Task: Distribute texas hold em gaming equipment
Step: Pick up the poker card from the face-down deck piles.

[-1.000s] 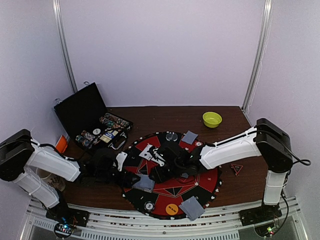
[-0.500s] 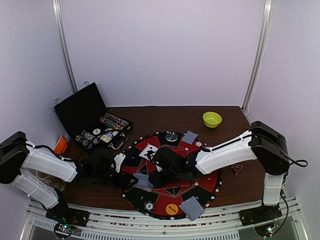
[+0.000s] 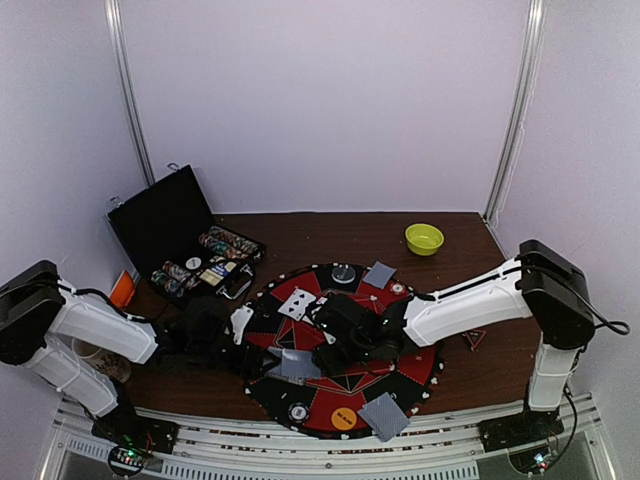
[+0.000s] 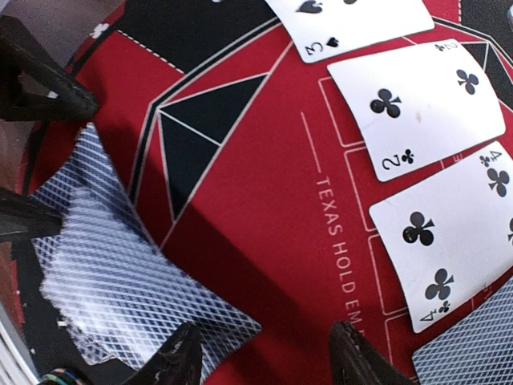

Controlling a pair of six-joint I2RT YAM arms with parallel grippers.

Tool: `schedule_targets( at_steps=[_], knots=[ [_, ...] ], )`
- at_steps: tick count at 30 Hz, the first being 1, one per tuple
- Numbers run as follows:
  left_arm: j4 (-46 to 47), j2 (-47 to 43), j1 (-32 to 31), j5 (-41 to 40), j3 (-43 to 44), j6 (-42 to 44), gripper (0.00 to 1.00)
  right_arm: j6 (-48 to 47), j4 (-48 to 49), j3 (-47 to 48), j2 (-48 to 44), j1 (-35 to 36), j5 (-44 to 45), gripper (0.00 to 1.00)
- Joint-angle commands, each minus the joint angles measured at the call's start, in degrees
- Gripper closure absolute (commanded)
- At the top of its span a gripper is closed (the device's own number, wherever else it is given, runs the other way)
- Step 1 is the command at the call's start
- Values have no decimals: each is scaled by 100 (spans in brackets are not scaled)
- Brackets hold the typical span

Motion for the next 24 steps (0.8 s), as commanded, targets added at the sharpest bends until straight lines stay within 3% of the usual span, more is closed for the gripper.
schedule_targets(
  at_steps=[1,16,24],
  knots=[
    [-255,314,3,159,-82,40,25,3,460,-228,-392,-96,-765,44],
    [-479,85,3,-10,-40,74,25,1047,1834,-1061,-312,-737,-2187,48],
    [-549,94,3,-30,30,122,25,1065,2129,-1210,-116,-814,-2672,63]
  ],
)
